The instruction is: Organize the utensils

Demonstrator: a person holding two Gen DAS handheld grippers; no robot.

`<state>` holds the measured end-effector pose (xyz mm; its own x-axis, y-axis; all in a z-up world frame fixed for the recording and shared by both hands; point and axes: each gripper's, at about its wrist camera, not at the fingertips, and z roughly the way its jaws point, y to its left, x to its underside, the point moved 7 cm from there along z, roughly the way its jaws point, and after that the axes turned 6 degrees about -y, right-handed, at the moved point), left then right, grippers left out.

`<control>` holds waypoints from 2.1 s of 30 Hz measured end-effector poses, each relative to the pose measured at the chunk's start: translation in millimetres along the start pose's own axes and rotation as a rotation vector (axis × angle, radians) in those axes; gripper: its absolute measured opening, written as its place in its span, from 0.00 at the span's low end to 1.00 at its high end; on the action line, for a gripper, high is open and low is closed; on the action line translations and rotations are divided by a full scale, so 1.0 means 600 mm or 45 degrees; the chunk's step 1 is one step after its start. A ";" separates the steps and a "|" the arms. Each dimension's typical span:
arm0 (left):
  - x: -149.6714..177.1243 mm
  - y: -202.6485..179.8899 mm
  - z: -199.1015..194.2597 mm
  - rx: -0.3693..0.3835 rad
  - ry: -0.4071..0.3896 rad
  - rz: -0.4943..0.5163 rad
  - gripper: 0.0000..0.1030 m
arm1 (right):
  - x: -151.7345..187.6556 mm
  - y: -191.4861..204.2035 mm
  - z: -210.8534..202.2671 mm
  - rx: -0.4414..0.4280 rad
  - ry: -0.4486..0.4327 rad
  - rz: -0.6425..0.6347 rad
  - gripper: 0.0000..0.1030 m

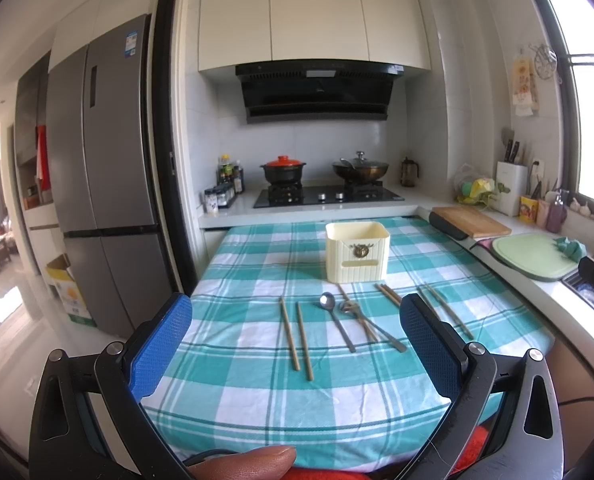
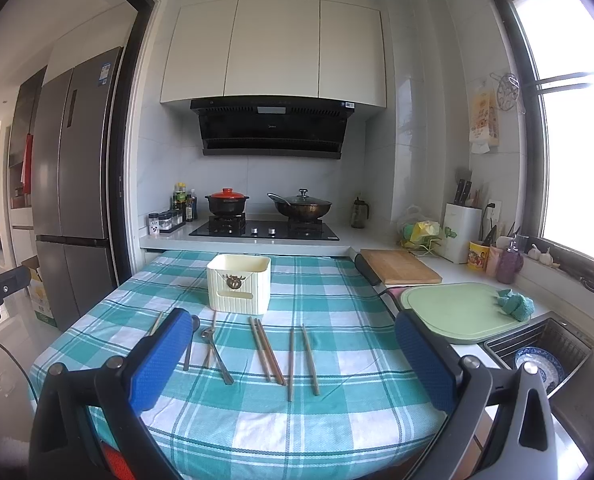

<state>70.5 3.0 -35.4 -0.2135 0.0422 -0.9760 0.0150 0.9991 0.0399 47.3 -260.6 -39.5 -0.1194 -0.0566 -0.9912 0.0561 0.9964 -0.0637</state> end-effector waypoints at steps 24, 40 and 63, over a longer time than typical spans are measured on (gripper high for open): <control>0.013 0.000 0.042 0.004 0.079 -0.001 1.00 | 0.013 -0.005 0.022 -0.008 0.025 0.011 1.00; 0.152 0.042 0.296 -0.033 0.467 -0.122 1.00 | 0.163 -0.053 0.271 -0.082 0.326 0.063 1.00; 0.333 0.105 0.654 -0.102 0.895 -0.260 0.99 | 0.348 -0.050 0.587 -0.223 0.842 -0.119 0.61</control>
<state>412.4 72.1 -311.9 -0.7808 -0.1780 -0.5989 -0.1580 0.9837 -0.0864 369.5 -324.5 -285.5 -0.6986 -0.1475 -0.7002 -0.1380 0.9879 -0.0705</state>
